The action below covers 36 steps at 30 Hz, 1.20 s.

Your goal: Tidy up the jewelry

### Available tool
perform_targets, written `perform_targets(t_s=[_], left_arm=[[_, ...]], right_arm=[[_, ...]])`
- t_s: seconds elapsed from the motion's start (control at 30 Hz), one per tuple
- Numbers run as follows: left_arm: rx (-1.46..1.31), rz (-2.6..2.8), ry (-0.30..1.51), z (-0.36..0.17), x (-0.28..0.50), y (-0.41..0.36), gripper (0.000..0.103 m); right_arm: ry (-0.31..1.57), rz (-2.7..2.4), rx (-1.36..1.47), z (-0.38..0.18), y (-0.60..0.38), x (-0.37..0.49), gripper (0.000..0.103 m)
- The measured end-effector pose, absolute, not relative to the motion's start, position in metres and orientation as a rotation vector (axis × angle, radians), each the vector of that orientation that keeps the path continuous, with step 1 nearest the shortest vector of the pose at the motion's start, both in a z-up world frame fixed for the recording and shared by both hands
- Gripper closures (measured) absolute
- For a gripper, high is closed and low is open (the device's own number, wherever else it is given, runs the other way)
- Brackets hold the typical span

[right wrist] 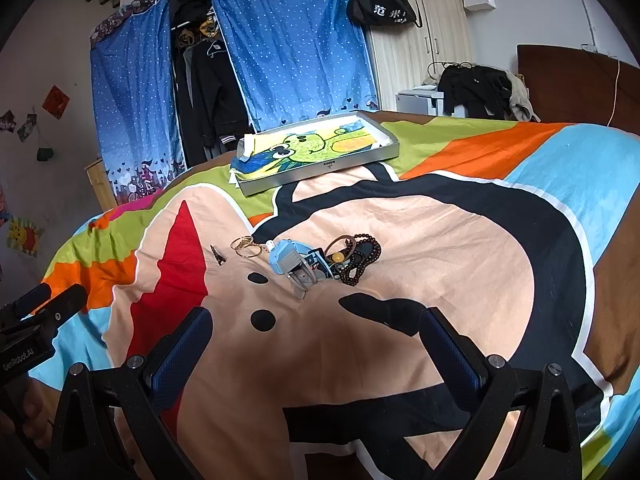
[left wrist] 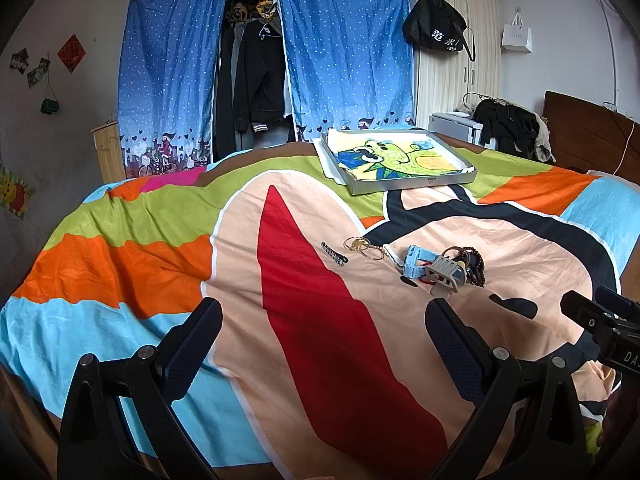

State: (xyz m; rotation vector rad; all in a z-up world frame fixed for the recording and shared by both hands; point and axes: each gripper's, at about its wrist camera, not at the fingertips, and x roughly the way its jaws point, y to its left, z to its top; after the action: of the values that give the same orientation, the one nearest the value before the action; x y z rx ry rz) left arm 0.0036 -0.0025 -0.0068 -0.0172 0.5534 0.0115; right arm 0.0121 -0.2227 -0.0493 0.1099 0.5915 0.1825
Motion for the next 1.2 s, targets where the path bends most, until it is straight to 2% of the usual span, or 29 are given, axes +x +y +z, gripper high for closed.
perform_targets(t_s=[0.57,1.2], left_arm=[[-0.017,0.009,0.562,-0.009,0.003,-0.003,0.003],[0.010,0.005,0.697,-0.021,0.037,0.033,0.003]], right_arm=[[0.594,0.184,0.114,-0.050,-0.225,0.014,0.000],[0.686,0.233,0.108,-0.052,-0.208,0.048,0.000]])
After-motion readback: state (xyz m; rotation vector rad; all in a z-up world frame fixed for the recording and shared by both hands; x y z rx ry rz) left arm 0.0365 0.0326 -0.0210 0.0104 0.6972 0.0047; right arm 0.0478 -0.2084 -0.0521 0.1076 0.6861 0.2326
